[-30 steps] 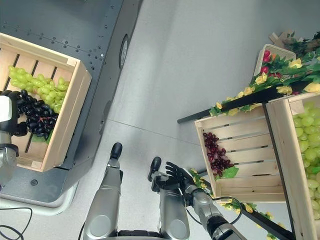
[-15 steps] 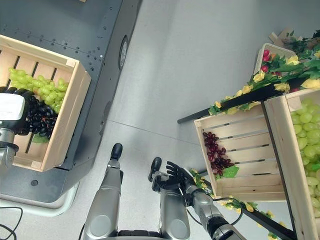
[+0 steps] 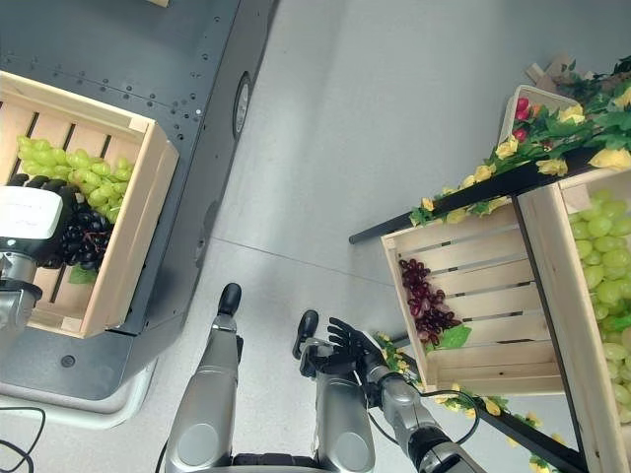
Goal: Pick up the fruits from the basket on one side to the basket on the other side
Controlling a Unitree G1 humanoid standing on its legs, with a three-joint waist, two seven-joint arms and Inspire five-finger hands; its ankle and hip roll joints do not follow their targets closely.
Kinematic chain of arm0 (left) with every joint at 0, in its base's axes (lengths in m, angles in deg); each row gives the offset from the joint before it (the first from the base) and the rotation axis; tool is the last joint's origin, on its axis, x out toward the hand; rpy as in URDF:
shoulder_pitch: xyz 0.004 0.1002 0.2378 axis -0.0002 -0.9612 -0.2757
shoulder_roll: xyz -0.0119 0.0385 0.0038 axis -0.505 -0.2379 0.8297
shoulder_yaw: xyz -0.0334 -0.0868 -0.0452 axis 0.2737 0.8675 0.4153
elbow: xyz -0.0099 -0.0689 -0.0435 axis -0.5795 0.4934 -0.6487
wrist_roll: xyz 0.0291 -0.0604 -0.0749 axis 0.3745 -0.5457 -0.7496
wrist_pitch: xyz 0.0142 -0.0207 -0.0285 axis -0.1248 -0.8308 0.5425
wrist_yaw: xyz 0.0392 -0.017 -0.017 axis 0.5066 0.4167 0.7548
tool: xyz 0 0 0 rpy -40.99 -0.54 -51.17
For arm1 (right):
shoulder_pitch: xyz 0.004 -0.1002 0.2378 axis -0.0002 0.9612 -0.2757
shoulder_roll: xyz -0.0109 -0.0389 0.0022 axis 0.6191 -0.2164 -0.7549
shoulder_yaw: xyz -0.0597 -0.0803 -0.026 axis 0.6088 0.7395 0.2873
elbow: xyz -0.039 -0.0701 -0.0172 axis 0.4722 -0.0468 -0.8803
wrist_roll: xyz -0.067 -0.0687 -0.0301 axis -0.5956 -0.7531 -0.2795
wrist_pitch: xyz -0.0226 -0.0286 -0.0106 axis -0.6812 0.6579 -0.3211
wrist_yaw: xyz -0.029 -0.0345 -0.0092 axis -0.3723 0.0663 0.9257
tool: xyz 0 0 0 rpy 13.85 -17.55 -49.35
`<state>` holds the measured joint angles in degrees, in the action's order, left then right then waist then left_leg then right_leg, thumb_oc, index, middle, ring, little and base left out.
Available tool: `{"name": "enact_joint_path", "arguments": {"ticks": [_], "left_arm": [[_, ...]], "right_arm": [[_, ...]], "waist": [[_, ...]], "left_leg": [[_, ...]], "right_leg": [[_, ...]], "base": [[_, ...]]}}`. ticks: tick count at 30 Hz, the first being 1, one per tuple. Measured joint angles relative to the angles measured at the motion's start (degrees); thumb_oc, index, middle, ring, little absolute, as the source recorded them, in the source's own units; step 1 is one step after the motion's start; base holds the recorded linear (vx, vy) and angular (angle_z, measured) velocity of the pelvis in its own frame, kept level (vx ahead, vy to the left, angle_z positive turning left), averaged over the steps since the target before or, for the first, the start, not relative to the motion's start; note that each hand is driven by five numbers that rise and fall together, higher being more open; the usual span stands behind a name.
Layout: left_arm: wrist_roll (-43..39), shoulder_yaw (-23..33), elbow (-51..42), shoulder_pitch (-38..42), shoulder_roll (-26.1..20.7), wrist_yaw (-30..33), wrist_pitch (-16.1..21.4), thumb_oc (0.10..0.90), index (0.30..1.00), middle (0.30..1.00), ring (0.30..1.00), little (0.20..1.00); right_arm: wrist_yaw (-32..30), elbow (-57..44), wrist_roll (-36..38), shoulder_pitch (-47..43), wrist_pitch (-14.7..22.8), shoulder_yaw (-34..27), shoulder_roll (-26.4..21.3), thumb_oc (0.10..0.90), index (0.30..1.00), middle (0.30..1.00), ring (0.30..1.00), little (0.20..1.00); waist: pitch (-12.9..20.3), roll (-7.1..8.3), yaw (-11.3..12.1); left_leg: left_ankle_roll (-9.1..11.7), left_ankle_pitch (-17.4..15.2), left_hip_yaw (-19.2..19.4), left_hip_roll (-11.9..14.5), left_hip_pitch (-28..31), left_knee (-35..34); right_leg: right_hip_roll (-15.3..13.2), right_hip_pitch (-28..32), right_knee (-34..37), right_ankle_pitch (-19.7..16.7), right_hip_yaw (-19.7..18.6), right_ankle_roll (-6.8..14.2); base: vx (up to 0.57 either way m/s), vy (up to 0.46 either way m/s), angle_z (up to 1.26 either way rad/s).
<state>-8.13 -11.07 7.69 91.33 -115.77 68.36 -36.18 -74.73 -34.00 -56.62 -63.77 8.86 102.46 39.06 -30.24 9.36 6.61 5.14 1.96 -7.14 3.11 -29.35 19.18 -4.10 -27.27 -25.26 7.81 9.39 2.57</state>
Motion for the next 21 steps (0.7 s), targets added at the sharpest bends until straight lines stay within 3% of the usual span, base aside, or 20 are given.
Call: {"name": "enact_joint_path", "arguments": {"ticks": [9,21], "left_arm": [[-1.5,-1.1,1.7,1.9,0.1,-3.5,-0.1,0.400,0.300,0.300,0.300,0.300],[-2.6,0.0,2.0,0.1,0.2,-1.0,-0.6,0.400,0.300,0.300,0.300,0.300]], "right_arm": [[0.0,-0.3,0.0,0.0,0.0,0.1,0.0,0.800,0.900,0.900,0.900,0.900],[0.0,-0.2,0.0,0.0,0.0,0.1,-0.1,0.800,0.900,0.900,0.900,0.900]], "waist": [[0.0,-0.16,-1.2],[-0.3,-0.71,-1.0]], "left_leg": [[-0.1,-0.1,0.5,0.0,0.0,0.0],[-0.1,-0.1,0.6,0.0,0.9,-0.4]], "right_leg": [[0.0,-0.3,-0.1,-0.1,-0.5,0.1],[0.0,0.5,-0.1,0.0,-0.6,0.1]], "base": [[0.00,0.001,-0.01],[0.00,-0.017,0.00]]}}
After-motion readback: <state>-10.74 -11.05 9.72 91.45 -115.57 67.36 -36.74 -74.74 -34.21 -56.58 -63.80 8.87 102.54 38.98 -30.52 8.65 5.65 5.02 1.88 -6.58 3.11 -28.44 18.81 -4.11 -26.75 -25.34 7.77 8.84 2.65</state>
